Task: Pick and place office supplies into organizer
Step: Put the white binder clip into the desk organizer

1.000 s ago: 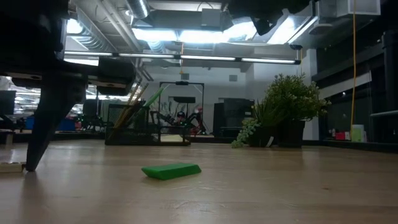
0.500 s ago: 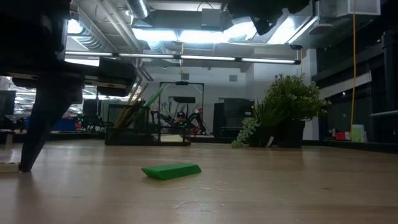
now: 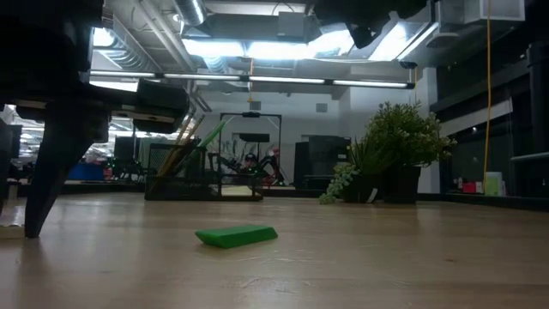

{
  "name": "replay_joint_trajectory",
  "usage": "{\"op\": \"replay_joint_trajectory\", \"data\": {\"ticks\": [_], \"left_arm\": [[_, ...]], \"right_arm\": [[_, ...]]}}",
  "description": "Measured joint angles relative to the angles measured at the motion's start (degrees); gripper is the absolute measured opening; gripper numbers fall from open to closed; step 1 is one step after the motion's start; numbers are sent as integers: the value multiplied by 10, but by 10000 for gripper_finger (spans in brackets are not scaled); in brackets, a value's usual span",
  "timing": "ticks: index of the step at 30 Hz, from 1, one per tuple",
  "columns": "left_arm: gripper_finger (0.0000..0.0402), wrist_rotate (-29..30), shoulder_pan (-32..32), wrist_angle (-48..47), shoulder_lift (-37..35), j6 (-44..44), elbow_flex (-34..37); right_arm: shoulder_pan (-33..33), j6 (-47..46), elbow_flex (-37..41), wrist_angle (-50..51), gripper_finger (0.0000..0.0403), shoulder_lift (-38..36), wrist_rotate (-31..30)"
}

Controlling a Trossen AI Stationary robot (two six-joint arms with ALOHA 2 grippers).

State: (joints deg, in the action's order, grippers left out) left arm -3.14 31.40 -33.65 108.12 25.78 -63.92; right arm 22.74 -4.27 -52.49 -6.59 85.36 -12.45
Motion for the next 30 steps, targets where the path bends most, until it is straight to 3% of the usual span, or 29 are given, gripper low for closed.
{"op": "replay_joint_trajectory", "data": {"ticks": [12,20,30], "left_arm": [[57,26,1,-2,-43,-32,3],[57,96,-1,-38,-72,-43,2],[57,127,-46,-80,-133,-76,2]], "right_arm": [[0,-2,0,0,10,0,0],[0,-2,0,-1,10,0,0],[0,-2,0,-5,10,0,0]]}}
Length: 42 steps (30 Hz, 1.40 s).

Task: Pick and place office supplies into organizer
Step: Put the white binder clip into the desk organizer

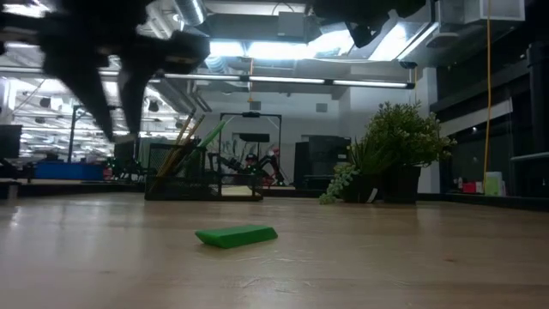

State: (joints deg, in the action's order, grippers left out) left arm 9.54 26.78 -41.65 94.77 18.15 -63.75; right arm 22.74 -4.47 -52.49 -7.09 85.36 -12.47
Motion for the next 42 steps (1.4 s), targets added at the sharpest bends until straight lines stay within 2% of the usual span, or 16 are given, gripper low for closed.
{"op": "replay_joint_trajectory", "data": {"ticks": [14,22,33,42], "left_arm": [[57,24,-144,-73,-115,-1,-1],[57,23,-241,-96,-132,21,-1],[57,12,-386,-21,-135,71,123],[57,12,-459,57,-135,66,138]], "right_arm": [[0,-13,0,0,10,0,0],[0,-13,0,1,10,0,0],[0,-11,0,1,10,0,0],[0,3,0,1,10,0,0]]}}
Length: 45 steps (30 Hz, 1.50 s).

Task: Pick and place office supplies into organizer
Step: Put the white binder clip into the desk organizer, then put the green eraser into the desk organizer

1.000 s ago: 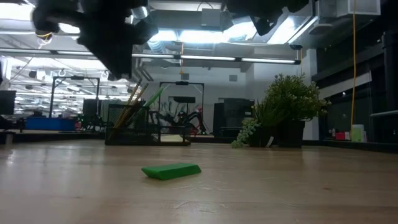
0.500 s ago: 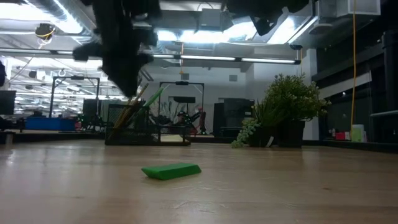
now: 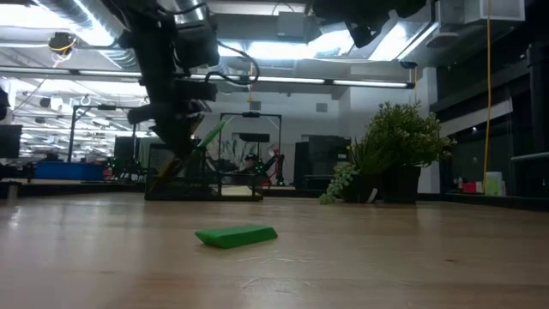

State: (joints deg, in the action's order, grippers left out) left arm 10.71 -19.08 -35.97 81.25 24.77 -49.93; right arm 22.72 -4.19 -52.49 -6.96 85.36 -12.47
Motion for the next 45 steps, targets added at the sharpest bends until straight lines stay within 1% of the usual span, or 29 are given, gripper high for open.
{"op": "replay_joint_trajectory", "data": {"ticks": [7,11,15,29,41,45], "left_arm": [[57,-3,-19,23,2,-1,4],[57,0,-22,66,2,-5,34],[57,9,-20,80,1,-7,53],[58,5,-20,77,2,-2,54],[106,8,-17,73,2,0,54],[114,40,-2,47,1,-1,43]], "right_arm": [[0,0,0,0,10,0,0],[0,0,0,0,10,0,0],[0,0,0,0,10,0,0],[0,1,0,0,10,0,0],[0,1,0,0,10,0,0],[0,2,0,0,10,0,0]]}}
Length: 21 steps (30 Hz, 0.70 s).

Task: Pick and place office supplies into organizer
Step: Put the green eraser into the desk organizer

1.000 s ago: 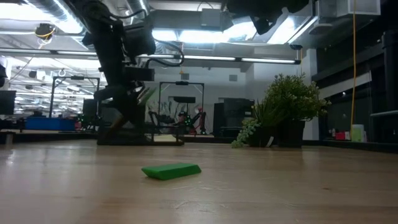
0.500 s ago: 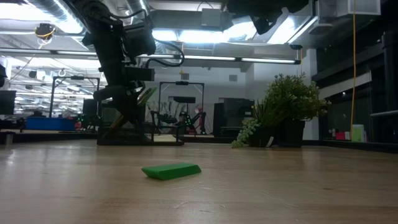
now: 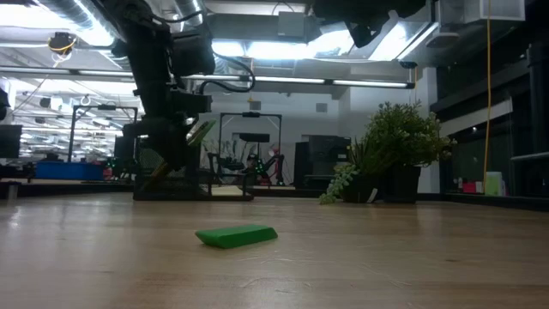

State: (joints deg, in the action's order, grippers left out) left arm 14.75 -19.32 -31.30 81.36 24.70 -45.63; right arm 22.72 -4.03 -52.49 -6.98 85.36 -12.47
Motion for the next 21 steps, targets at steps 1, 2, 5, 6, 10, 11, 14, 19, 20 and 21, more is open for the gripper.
{"op": "replay_joint_trajectory", "data": {"ticks": [1,2,5,6,10,11,14,19,20,21], "left_arm": [[115,7,5,-16,0,-1,-8],[115,11,10,-31,0,-1,-20],[112,9,27,-59,0,-3,-60],[110,4,33,-70,0,-6,-70],[103,-1,65,-98,-1,-25,-117],[101,-1,74,-113,-1,-34,-129],[96,-9,107,-161,-1,-62,-166],[77,-65,176,-209,-10,-113,-207],[71,-75,192,-206,-13,-117,-208],[63,-83,207,-209,-18,-116,-208]], "right_arm": [[0,0,0,0,10,0,0],[0,0,0,0,10,0,0],[0,0,0,0,10,0,0],[0,0,0,0,10,0,0],[0,-1,0,0,10,0,0],[0,-1,0,0,10,0,0],[0,-1,0,0,10,0,0],[0,1,0,-1,10,0,0],[-2,6,0,-2,10,0,0],[-3,12,1,-7,10,0,0]]}}
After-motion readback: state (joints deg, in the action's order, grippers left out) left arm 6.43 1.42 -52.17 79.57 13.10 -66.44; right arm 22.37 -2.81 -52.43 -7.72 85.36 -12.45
